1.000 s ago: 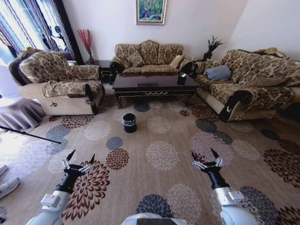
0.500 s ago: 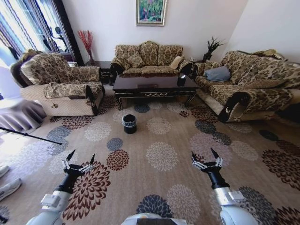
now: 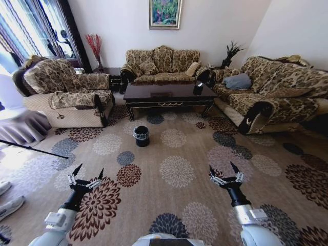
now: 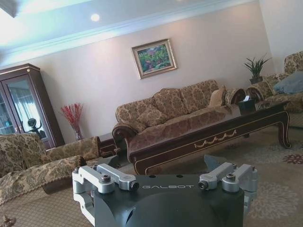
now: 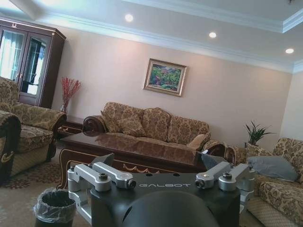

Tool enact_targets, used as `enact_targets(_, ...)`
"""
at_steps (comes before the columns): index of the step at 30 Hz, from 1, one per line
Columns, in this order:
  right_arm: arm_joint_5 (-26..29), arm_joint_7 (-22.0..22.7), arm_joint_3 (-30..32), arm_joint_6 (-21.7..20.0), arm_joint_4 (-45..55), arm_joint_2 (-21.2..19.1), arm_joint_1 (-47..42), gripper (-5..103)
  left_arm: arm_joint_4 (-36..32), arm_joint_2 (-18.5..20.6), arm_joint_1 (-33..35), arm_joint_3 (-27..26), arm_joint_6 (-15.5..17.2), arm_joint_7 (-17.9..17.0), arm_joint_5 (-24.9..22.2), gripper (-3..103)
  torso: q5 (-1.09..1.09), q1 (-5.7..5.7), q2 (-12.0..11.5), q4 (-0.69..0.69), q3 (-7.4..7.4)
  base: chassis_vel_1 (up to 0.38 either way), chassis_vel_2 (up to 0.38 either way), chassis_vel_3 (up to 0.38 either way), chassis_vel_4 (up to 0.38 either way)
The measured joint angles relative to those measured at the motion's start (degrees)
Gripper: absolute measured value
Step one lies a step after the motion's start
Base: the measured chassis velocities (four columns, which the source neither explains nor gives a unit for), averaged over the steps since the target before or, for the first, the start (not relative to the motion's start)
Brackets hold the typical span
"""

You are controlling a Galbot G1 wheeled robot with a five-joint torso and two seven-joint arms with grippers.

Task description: Move to the front of the table and pick up the trash from the floor, then place it into the trash bin.

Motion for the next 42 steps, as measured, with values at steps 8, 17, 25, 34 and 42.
enact_targets(8,0.00,0.00,0.00,0.00,0.00,0.00,0.00,100,0.00,0.00,0.00,0.00,0.00,0.00,0.00,100,0.00,-0.12,-0.25,0.00,-0.15,0.000,0.000,0.000,0.000)
enact_targets(17,0.00,0.00,0.00,0.00,0.00,0.00,0.00,100,0.00,0.00,0.00,0.00,0.00,0.00,0.00,100,0.00,-0.21,-0.47,0.00,-0.26,0.000,0.000,0.000,0.000)
enact_targets(25,0.00,0.00,0.00,0.00,0.00,0.00,0.00,100,0.00,0.00,0.00,0.00,0.00,0.00,0.00,100,0.00,-0.27,-0.59,0.00,-0.33,0.000,0.000,0.000,0.000)
enact_targets(34,0.00,0.00,0.00,0.00,0.00,0.00,0.00,100,0.00,0.00,0.00,0.00,0.00,0.00,0.00,100,0.00,-0.30,-0.67,0.00,-0.37,0.000,0.000,0.000,0.000)
enact_targets(42,0.00,0.00,0.00,0.00,0.00,0.00,0.00,100,0.00,0.00,0.00,0.00,0.00,0.00,0.00,100,0.00,-0.33,-0.72,0.00,-0.40,0.000,0.000,0.000,0.000)
